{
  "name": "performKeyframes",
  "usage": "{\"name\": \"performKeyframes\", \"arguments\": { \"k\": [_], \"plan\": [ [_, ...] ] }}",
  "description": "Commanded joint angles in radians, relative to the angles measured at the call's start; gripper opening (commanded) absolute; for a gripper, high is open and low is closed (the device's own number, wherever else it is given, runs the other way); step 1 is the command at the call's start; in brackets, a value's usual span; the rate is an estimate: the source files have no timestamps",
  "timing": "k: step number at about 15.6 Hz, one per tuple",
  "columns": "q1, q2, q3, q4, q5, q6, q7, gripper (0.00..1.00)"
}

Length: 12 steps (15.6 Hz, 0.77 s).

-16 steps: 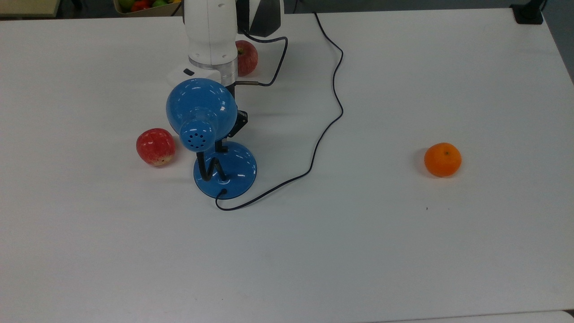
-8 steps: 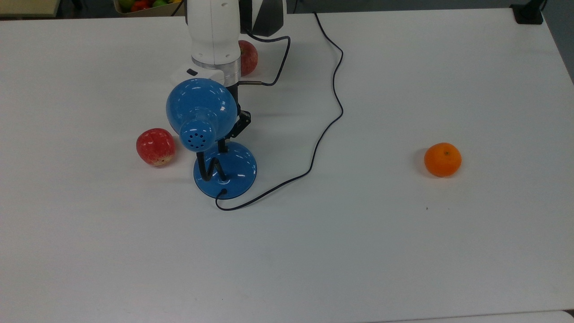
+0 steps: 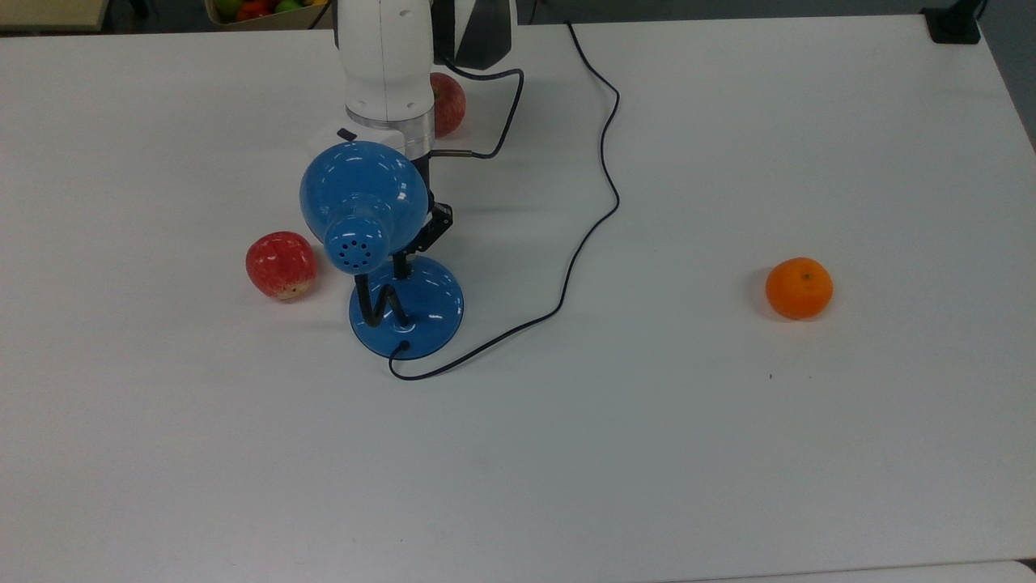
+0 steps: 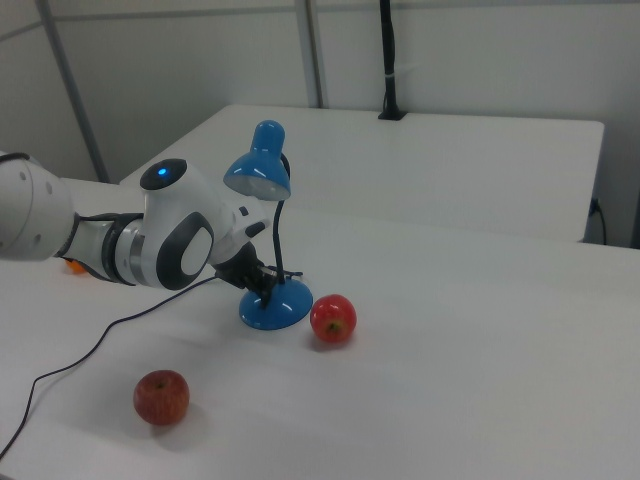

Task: Turn on desk lamp
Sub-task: 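Press the switch on the lamp base with the gripper fingers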

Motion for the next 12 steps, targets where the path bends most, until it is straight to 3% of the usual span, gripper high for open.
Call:
{"name": "performKeyframes", "arguments": {
  "k": [1, 12],
  "plan": [
    [0.0, 0.022, 0.002, 0.014, -0.015, 0.027, -0.019, 0.0],
    [0.0, 0.04, 0.002, 0.016, -0.029, 0.028, -0.019, 0.0]
  ]
}}
